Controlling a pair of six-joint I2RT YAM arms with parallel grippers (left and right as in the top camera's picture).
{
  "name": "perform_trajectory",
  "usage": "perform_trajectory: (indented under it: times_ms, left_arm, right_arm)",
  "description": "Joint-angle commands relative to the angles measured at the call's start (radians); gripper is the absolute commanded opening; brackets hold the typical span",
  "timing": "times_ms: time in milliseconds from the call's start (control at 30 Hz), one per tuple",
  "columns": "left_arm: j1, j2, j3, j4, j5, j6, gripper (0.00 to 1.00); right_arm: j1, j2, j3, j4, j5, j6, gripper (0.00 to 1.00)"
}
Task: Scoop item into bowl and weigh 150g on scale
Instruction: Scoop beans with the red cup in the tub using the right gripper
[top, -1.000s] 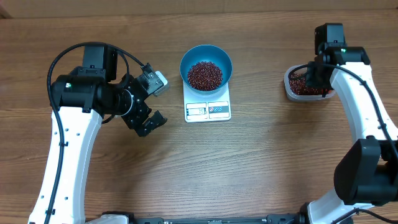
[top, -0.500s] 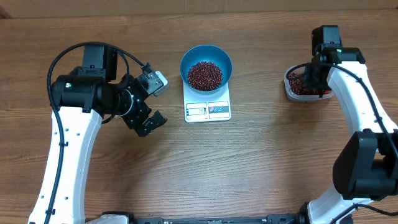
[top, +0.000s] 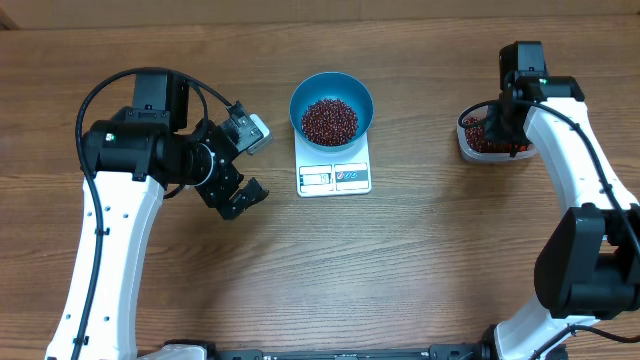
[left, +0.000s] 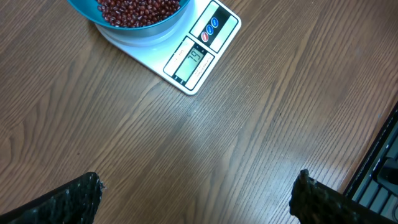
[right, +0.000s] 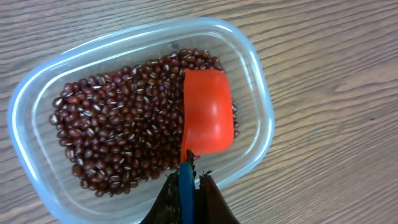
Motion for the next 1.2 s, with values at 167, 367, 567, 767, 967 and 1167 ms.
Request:
perform_trajectory:
  times_ms: [167,367,567,767,967,1167]
  left_arm:
    - [0.004,-0.013,0.02,0.001,0.002,-0.007,1.0]
    - [0.004,-0.013,0.02,0.001,0.002,-0.007,1.0]
    - [0.004,-0.013,0.02,0.001,0.002,-0.007,1.0]
    - [0.004,-0.013,0.02,0.001,0.002,-0.007,1.0]
    - [0.004,-0.013,0.02,0.001,0.002,-0.007,1.0]
    - [0.004,-0.013,0.02,0.001,0.002,-0.007,1.0]
  right_arm:
    - [0.0,0.015,-0.007,-0.002,-0.052,0.023,0.04]
    - [0.0,0.015,-0.007,-0.001,-0.137,0.023,0.04]
    - [0.0,0.017,-0.008,-0.002,-0.146,0.034,0.04]
    - [0.0,0.02,-0.023,-0.001,-0.154,0.038,0.04]
    - [0.0,0.02,-0.072,0.018,-0.231,0.046,0.04]
    - [0.0,0.02,-0.074,0.026,-0.29,0.065,0.04]
